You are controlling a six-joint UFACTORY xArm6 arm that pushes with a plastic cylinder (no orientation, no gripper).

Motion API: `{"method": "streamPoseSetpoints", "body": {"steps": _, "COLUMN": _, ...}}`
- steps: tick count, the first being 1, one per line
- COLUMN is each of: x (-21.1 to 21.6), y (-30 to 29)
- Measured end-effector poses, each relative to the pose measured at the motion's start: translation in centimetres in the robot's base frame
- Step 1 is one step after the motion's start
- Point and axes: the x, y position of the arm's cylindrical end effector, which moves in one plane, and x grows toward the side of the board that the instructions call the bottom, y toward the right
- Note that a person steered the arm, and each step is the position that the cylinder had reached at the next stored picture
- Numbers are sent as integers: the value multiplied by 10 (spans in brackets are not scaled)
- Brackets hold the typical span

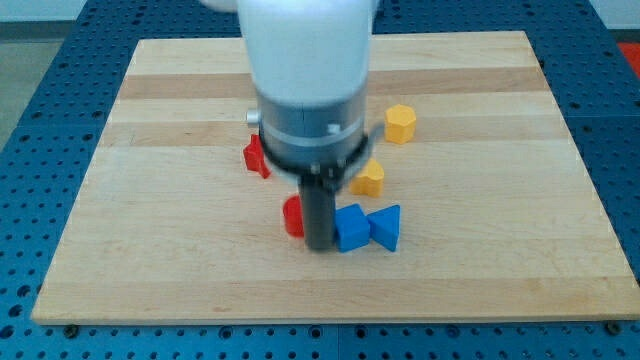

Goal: Place the red circle below the red star

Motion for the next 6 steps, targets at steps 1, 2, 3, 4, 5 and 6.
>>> {"method": "streamPoseSetpoints", "body": {"steps": 1, "x": -15, "y": -13}}
{"method": "streamPoseSetpoints", "body": {"steps": 2, "x": -15, "y": -29}}
{"method": "streamPoseSetpoints", "body": {"steps": 3, "x": -16, "y": -49}}
{"method": "streamPoseSetpoints", "body": {"steps": 4, "x": -18, "y": -53}}
{"method": "streamPoseSetpoints", "body": {"steps": 5, "x": -37, "y": -47}}
{"method": "streamPoseSetpoints", "body": {"steps": 6, "x": -93, "y": -44}}
